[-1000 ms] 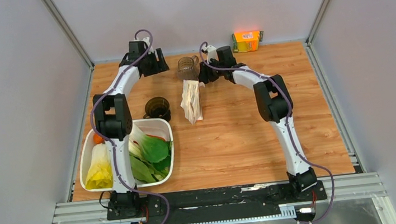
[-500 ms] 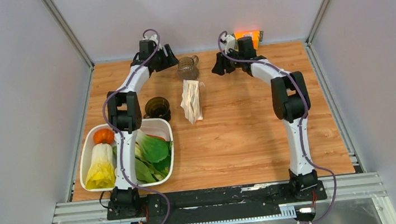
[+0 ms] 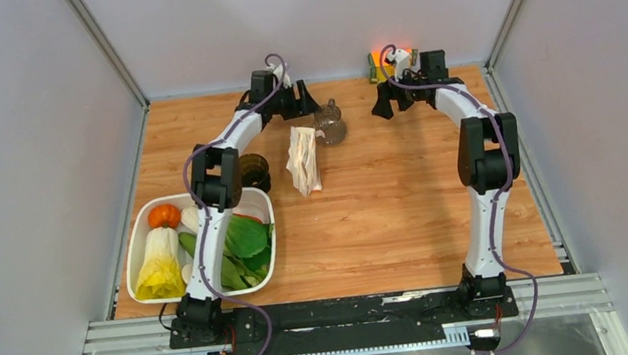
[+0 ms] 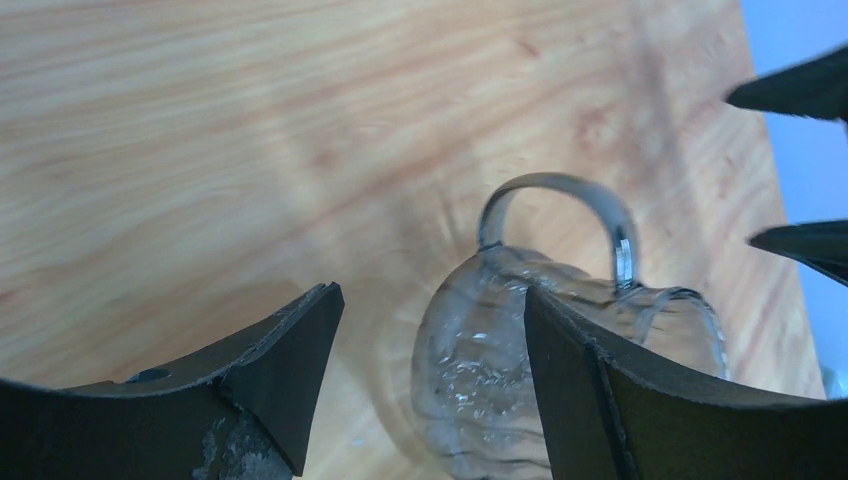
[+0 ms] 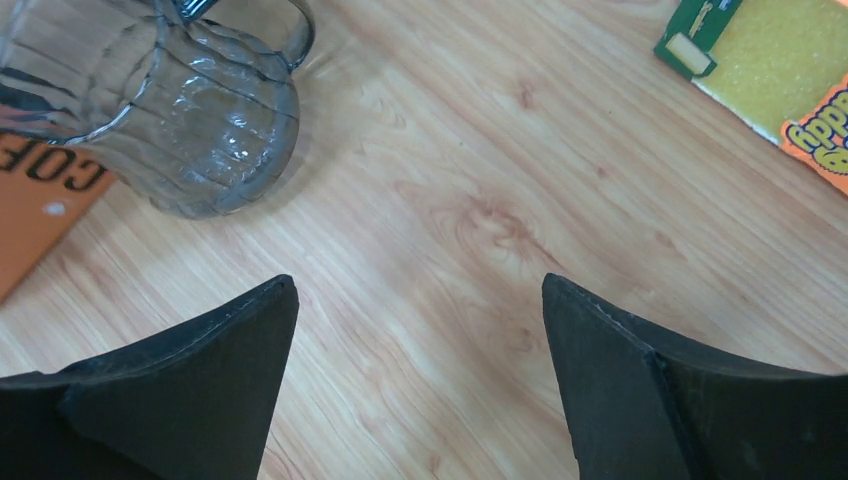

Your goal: Place the coffee filter in the dripper

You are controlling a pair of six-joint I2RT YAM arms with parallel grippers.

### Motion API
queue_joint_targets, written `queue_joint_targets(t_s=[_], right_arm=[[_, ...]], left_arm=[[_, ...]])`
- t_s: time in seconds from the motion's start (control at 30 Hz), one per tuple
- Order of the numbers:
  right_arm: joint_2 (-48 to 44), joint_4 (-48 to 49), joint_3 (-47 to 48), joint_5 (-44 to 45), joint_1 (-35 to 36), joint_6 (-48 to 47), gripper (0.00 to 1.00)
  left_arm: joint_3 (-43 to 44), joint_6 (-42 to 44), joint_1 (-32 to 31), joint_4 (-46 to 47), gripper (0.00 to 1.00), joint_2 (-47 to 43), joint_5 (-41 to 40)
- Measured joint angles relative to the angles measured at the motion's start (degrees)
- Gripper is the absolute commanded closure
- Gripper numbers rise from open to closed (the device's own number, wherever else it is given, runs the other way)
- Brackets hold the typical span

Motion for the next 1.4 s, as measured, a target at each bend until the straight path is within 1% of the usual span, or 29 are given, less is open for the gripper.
queue_joint_targets(t_s=[0.2,0.37,0.47,0.67,0.87,1.0,1.13,1.27,1.4], right_arm=[[-0.2,-5.0,-1.1,0.5,-0.1,-8.8,0.08],[-0.7,-7.9,-2.5,1.2,0.0,-14.8,0.1],[-0.7,-8.7,-2.4,1.8,0.0,-17.1,0.12],[-0.7,-9.9,-1.9,2.0,0.7,-19.3,0.12],[-0.7,-10.2,-3.1,2.1,4.0,-21.3,0.13],[-0.8,-10.1,-4.9,1.4,6.1,-22.2,0.15],[-2.9,-10.7,-9.4,1.0,8.3,-24.8,0.15],[-6.7,-11.8,-13.7,0.9,10.5,-28.7,0.16],[-9.7,-12.6,-14.8,0.9,11.9,-32.5,0.17]], left_arm=[[0.9,2.0,-3.9,1.4,0.21,0.0,5.5],[2.3,3.8,-6.0,1.4,0.22,0.6,9.8],[2.3,4.0,-6.4,1.5,0.22,0.6,10.8],[2.2,3.7,-4.0,2.4,0.14,0.6,11.0],[-1.2,3.2,-0.3,4.5,0.13,-1.3,8.8],[-2.2,3.3,1.8,4.4,0.13,-4.2,7.6],[-4.3,4.4,3.5,3.9,0.15,-8.9,7.6],[-4.6,5.7,3.6,3.5,0.19,-11.1,8.5],[-4.6,5.9,2.8,2.4,0.22,-11.0,10.2]])
